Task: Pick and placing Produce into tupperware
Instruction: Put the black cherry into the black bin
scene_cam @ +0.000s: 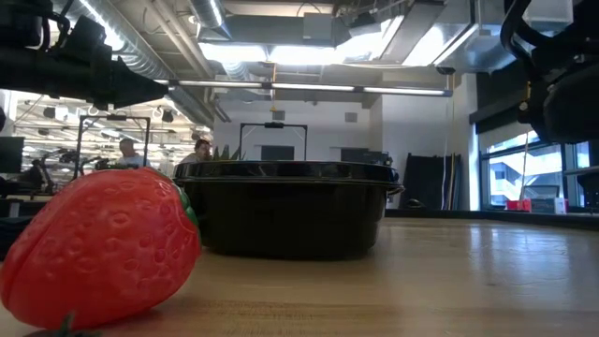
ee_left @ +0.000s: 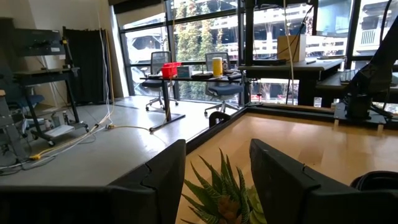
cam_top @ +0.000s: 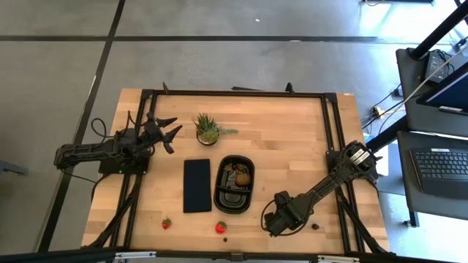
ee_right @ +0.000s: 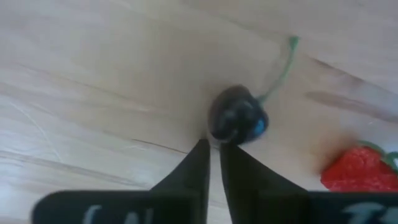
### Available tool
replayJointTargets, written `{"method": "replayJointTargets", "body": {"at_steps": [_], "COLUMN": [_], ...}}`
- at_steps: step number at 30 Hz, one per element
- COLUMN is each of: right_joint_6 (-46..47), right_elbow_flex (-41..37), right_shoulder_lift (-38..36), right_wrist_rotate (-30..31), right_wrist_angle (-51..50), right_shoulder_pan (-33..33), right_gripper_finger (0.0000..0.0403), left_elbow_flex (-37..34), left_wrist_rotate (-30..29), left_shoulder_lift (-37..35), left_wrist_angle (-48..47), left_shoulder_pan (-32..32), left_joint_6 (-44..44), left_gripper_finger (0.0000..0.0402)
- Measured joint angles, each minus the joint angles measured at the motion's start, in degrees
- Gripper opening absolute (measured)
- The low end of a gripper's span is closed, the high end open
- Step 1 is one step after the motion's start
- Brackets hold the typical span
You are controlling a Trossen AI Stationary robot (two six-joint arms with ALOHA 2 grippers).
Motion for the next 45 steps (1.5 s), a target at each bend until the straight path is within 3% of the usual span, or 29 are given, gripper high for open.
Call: {"method": "replayJointTargets", "body": {"at_steps": [6, 17, 24, 29, 40, 45], "right_joint_6": [-2.13, -23.29, -24.55, -24.66, -24.52, -24.68], "right_elbow_flex": [-0.04, 2.07, 2.58, 2.57, 2.58, 2.6], "right_shoulder_lift": [0.0, 0.37, 0.44, 0.44, 0.42, 0.39], "right_wrist_rotate": [-0.36, -6.05, -7.8, -7.98, -8.77, -8.23], "right_wrist_angle": [-0.42, -1.77, -2.12, -2.31, -3.86, -4.26], "right_shoulder_pan": [-0.05, -0.26, -0.96, -0.92, -0.81, -0.79], "right_gripper_finger": [0.0004, 0.0019, 0.0029, 0.0077, 0.0236, 0.028], "left_elbow_flex": [-0.01, 0.0, -0.02, -0.02, -0.02, -0.02], "left_wrist_rotate": [0.0, 0.0, 0.0, 0.0, 0.0, 0.0], "left_shoulder_lift": [0.0, 0.01, 0.01, 0.01, 0.01, 0.0], "left_wrist_angle": [0.0, 0.0, 0.0, 0.0, 0.0, 0.0], "left_shoulder_pan": [0.02, 0.0, 0.01, 0.02, 0.0, 0.02], "left_joint_6": [0.02, 0.04, 0.04, 0.04, 0.02, 0.0], "left_gripper_finger": [0.0171, 0.0171, 0.0171, 0.0171, 0.0171, 0.0171]}}
